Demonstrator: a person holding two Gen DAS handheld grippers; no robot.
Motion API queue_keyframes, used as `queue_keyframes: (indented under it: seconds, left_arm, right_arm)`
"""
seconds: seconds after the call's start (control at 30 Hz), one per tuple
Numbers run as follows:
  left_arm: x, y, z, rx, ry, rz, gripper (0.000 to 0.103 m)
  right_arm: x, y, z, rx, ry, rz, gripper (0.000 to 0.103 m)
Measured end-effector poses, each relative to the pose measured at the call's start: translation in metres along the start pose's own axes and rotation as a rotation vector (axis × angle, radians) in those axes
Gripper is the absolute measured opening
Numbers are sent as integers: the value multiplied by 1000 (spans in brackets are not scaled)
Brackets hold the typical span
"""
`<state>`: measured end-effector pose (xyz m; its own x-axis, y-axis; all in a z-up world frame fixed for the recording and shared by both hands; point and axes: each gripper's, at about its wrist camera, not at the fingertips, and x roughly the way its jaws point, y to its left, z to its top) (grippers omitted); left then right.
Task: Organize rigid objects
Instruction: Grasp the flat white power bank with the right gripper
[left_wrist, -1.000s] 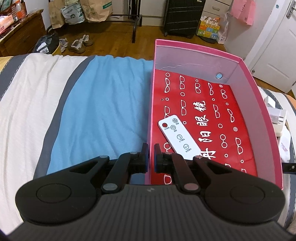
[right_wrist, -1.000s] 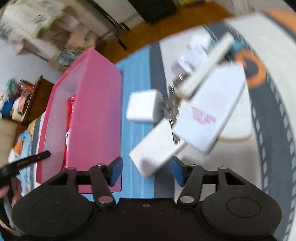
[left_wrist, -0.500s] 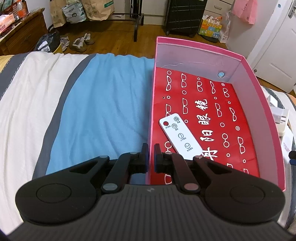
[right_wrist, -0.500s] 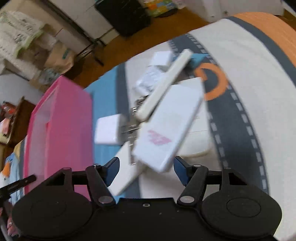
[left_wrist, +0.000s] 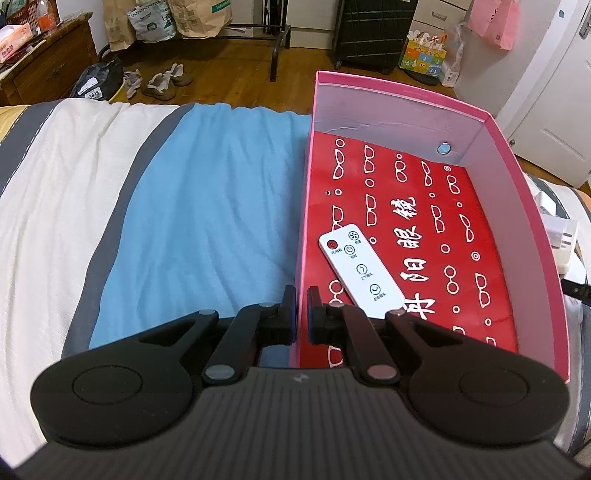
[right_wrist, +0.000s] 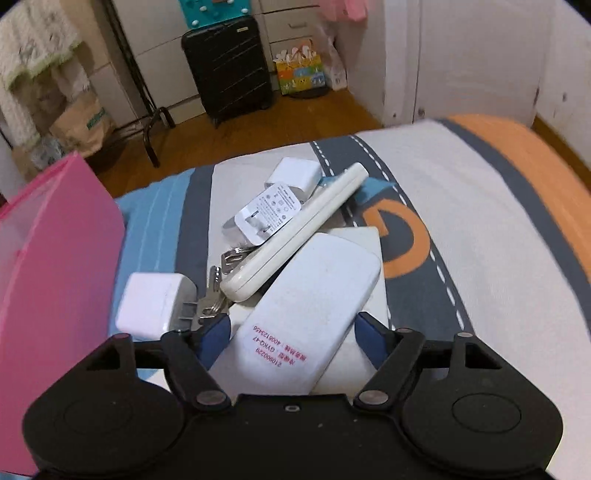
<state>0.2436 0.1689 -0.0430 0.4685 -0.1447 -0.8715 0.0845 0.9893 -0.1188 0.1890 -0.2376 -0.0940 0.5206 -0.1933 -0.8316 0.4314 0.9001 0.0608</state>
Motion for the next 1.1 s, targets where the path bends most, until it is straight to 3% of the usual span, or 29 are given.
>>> queue_keyframes:
  seconds: [0.1,0.2,0.4,0.47,0.57,0.67,0.73,0.77,0.83,1.0,1.1]
  left_arm:
    - [-1,0,-1,-9,0,0,5]
    - [-2,1,-2,-11,1,-2,5]
    - [-3,3,-2,-10,-2,-3,5]
    - [-3,3,-2,-10,-1,-3,5]
    - [-3,3,-2,-9,-2,-1,5]
    - [-3,4,-2,-12,0,-2,5]
    - [-2,4,-2,-15,1,-1,5]
    - [-2,4,-2,-15,1,-1,5]
    - [-2,4,-2,-17,2,-1,5]
    - [-1,4,-2,-16,2,0,5]
    - [1,4,-2,-16,4,2,5]
  right_arm:
    - [-5,-2,-3,-33,-2,11,72]
    - [-19,-15,-6,-15,55,53,65]
    - [-27,-31,-14,34,123,132,64]
    - [-21,-29,-15,30,137,128,66]
    - [-19,-24,-16,22,140,145,81]
    - [-17,-25,-17,31,144,150,83]
    - [-17,-26,-19,29,145,123,74]
    - [-17,-28,-20,41,153,114,62]
    - [-17,-32,-23,69,162,153,62]
    - [-28,-24,-26,4,136,143,62]
    - [-21,-33,-32,90,230,245,63]
